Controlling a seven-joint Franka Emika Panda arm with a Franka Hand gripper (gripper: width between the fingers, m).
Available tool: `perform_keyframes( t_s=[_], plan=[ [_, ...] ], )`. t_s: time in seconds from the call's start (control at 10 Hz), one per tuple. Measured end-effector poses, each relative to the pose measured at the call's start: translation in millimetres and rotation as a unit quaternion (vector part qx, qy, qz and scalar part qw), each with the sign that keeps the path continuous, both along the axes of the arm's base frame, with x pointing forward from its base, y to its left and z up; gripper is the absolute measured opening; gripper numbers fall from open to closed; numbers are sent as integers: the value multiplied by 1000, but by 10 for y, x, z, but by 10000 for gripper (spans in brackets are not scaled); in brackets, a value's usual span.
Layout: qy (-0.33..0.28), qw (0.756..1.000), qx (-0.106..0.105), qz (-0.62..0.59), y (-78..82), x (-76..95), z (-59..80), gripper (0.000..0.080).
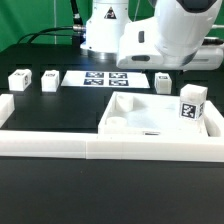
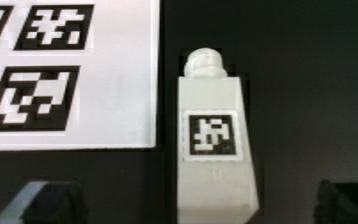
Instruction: Assemble square table
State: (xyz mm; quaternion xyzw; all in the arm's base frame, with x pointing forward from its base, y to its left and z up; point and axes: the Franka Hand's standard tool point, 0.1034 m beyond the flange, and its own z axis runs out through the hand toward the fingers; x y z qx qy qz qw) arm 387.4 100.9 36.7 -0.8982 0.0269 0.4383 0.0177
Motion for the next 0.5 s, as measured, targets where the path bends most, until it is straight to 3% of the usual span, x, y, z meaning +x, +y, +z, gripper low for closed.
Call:
perform_keyframes(
  t_s=[0.3, 0.5],
  plan=[
    [2, 1000, -15, -5, 28, -192, -172, 649],
    [5, 1000, -25, -10, 52, -262, -215, 649]
  ],
)
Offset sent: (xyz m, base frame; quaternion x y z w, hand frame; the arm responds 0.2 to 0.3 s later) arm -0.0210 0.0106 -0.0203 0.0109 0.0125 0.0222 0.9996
